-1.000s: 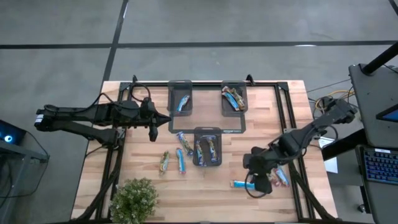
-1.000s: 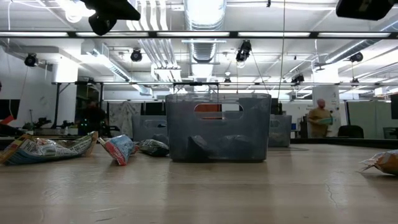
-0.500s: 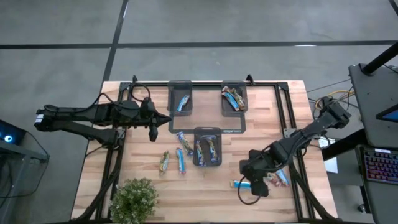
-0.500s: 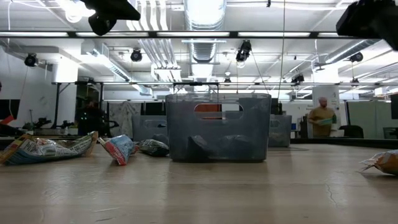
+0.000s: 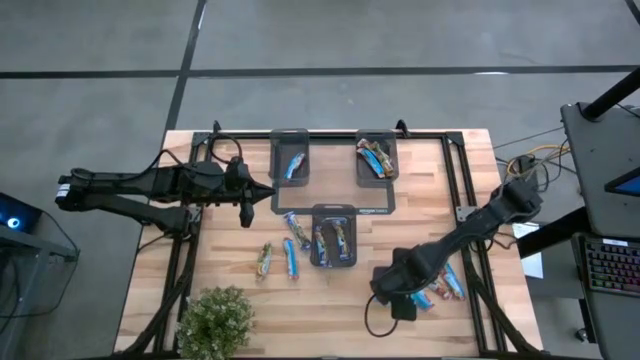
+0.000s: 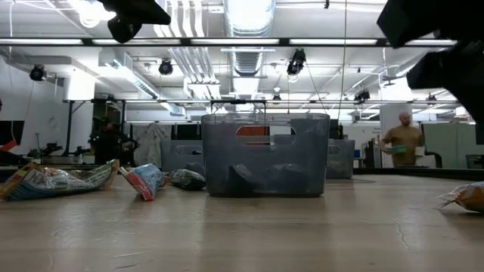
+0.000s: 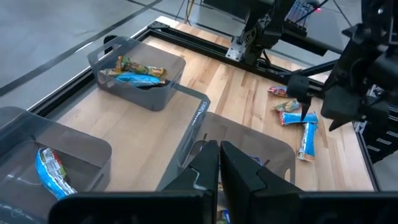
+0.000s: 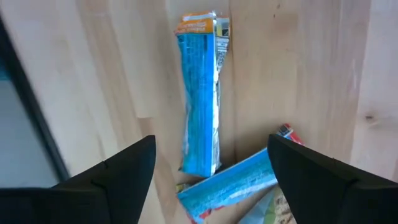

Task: Pick and place Granola Bars by type
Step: Put the yellow granola bar into the right black bin

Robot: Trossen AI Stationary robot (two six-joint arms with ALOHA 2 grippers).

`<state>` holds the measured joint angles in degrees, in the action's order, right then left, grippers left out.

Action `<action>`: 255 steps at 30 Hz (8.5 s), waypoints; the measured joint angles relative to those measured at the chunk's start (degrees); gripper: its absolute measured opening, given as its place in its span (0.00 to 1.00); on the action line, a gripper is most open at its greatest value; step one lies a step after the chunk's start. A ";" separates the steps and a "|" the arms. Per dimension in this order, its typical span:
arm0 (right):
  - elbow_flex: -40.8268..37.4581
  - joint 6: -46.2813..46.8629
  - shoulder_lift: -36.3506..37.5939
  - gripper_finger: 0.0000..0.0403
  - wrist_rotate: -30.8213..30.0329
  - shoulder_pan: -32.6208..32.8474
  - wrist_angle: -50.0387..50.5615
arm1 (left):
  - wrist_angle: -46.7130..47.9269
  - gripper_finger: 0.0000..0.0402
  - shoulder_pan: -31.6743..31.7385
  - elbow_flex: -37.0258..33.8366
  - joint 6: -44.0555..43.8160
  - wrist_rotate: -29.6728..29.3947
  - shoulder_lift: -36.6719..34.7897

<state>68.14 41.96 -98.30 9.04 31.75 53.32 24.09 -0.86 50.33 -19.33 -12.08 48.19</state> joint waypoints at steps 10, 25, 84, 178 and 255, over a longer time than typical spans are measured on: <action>-0.08 0.06 -4.62 0.74 -0.08 0.00 -4.79 | -0.03 0.00 -0.02 0.00 1.29 0.00 -0.01; -0.86 -0.09 -8.81 0.72 -1.73 -0.02 -7.96 | -0.01 0.00 -0.02 0.00 1.18 0.00 0.01; -1.64 1.13 -11.15 0.64 -4.22 -0.02 -11.52 | -0.04 0.00 -0.02 0.00 0.44 0.02 0.01; 2.31 5.00 -13.39 0.63 -9.50 3.98 -7.89 | -0.07 0.00 -0.01 0.00 4.37 0.00 0.01; 19.74 -0.22 -4.40 0.13 -16.74 -13.25 10.22 | -0.14 0.00 0.00 0.00 4.22 0.00 0.01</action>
<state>87.88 41.75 -102.70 -7.70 18.50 63.53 23.95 -0.86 50.33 -15.11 -12.08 48.21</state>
